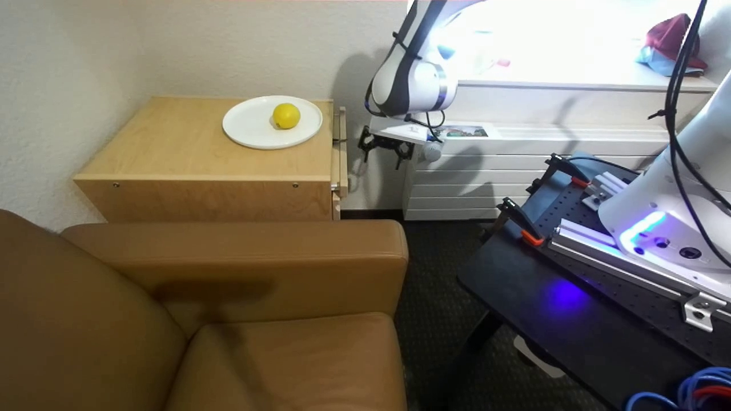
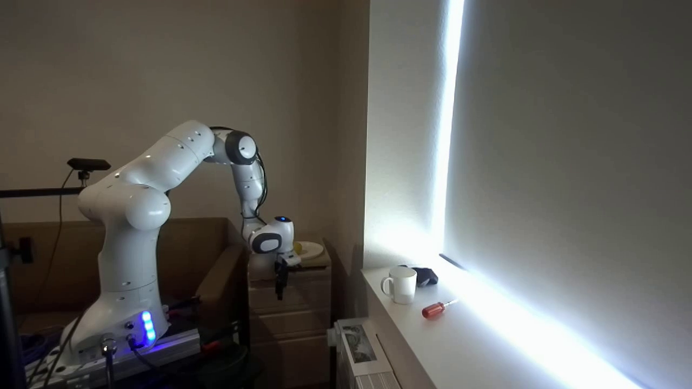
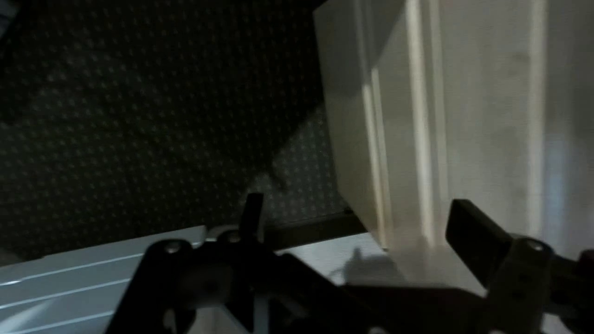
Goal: Open the top drawer
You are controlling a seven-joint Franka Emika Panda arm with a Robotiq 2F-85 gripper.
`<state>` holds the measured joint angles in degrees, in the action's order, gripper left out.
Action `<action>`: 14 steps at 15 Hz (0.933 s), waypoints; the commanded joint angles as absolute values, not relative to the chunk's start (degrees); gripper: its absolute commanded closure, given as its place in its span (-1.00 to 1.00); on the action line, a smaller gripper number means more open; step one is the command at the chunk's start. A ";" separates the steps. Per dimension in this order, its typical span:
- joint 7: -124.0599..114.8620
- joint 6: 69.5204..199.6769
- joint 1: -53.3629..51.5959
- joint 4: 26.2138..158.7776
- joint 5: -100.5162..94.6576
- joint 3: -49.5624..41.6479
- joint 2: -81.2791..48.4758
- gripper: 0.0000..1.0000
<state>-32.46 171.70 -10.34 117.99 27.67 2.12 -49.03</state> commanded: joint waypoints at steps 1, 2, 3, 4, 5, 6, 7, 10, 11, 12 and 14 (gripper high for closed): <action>-34.44 169.92 -9.82 120.29 26.91 -3.43 -55.01 -1.00; -35.87 167.74 -10.48 120.44 26.81 -5.53 -55.77 -1.00; -35.70 166.25 -9.64 120.60 26.64 -5.52 -56.07 -1.00; -34.93 169.35 -9.71 120.15 26.51 -4.57 -56.05 -1.00; -35.10 168.65 -9.45 120.23 26.42 -5.24 -57.07 -1.00; -34.66 169.87 -9.64 122.19 26.58 -4.73 -54.75 -1.00; -33.44 171.53 -9.57 125.03 26.46 -4.05 -51.32 -1.00; -28.74 178.98 -9.44 133.08 25.23 -1.71 -42.46 -1.00; -27.21 181.15 -8.69 135.38 25.18 -0.23 -39.65 -1.00; -25.08 182.17 -6.88 137.93 25.05 2.33 -36.29 -1.00; -22.47 184.79 -4.44 142.87 24.63 7.13 -30.18 -1.00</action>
